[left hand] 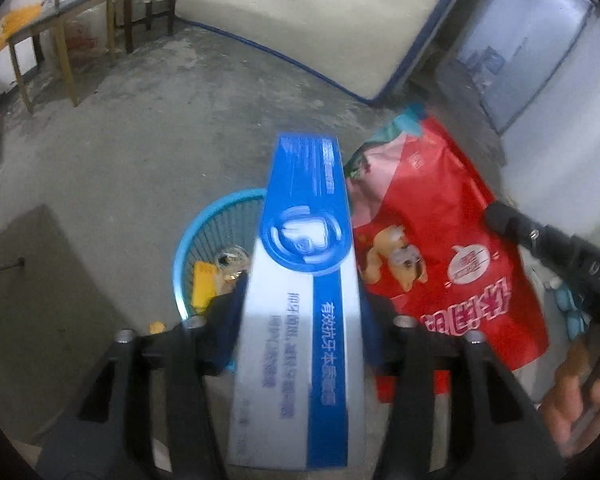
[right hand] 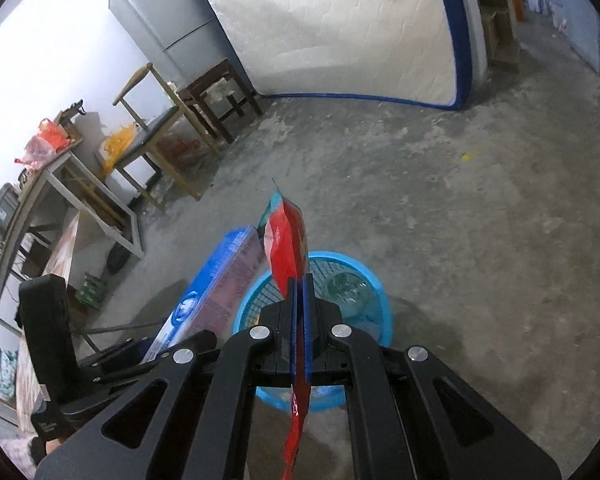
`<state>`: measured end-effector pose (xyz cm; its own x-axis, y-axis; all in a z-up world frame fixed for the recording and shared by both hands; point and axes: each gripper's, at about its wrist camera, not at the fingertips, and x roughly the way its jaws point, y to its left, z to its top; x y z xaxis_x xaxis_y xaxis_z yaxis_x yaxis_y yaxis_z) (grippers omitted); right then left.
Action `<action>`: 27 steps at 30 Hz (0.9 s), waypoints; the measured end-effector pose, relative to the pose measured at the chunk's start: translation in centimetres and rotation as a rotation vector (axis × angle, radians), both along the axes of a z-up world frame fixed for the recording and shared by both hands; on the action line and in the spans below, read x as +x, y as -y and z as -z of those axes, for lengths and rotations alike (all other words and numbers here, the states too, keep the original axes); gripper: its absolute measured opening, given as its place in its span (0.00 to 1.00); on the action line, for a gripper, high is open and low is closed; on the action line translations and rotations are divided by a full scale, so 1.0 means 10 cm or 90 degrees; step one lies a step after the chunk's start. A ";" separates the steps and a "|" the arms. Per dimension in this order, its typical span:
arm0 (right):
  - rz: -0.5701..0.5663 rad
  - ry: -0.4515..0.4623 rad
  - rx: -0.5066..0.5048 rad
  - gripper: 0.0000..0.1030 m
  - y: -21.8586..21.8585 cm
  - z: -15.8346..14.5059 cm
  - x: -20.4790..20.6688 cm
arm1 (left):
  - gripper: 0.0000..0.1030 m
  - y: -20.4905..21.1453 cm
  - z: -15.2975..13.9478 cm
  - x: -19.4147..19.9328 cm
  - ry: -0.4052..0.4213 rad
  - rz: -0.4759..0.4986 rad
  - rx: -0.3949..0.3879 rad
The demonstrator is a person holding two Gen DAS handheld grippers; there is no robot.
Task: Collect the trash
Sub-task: 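Carry the toothpaste box and snack bag over the blue wastebasket, then open both grippers to drop the box and bag into the wastebasket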
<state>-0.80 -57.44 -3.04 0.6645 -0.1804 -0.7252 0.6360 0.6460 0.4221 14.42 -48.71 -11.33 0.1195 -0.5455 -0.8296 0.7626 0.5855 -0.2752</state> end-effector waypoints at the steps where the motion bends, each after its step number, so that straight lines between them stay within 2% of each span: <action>1: -0.003 -0.002 0.006 0.03 0.06 0.17 0.08 | 0.71 0.00 -0.01 0.05 0.008 -0.012 -0.005; 3: -0.008 -0.001 0.023 0.03 0.15 0.48 0.19 | 0.72 0.00 -0.03 0.13 0.012 -0.027 -0.017; 4: -0.008 -0.007 0.045 0.03 0.22 0.74 0.25 | 0.73 -0.02 -0.03 0.15 0.007 -0.031 -0.016; 8: -0.001 -0.089 0.090 0.05 0.34 1.42 0.40 | 0.73 -0.12 0.00 0.20 -0.003 -0.040 -0.011; 10: -0.003 -0.128 0.067 0.06 0.31 1.57 0.44 | 0.73 -0.19 -0.01 0.17 -0.008 -0.033 -0.011; 13: -0.012 -0.153 0.055 0.08 0.24 1.64 0.47 | 0.73 -0.33 -0.10 0.00 -0.016 -0.005 -0.012; 15: -0.012 -0.151 0.047 0.20 0.21 1.60 0.44 | 0.73 -0.39 -0.16 -0.10 -0.019 0.028 -0.016; 18: -0.002 -0.123 0.030 0.30 0.16 1.46 0.33 | 0.73 -0.53 -0.31 -0.33 -0.028 0.103 -0.031; 23: 0.030 -0.077 0.020 0.31 0.15 1.25 0.12 | 0.74 -0.74 -0.55 -0.63 0.002 0.168 -0.066; 27: 0.042 -0.047 0.025 0.31 0.05 1.09 -0.03 | 0.74 -0.86 -0.75 -0.77 0.020 0.197 -0.088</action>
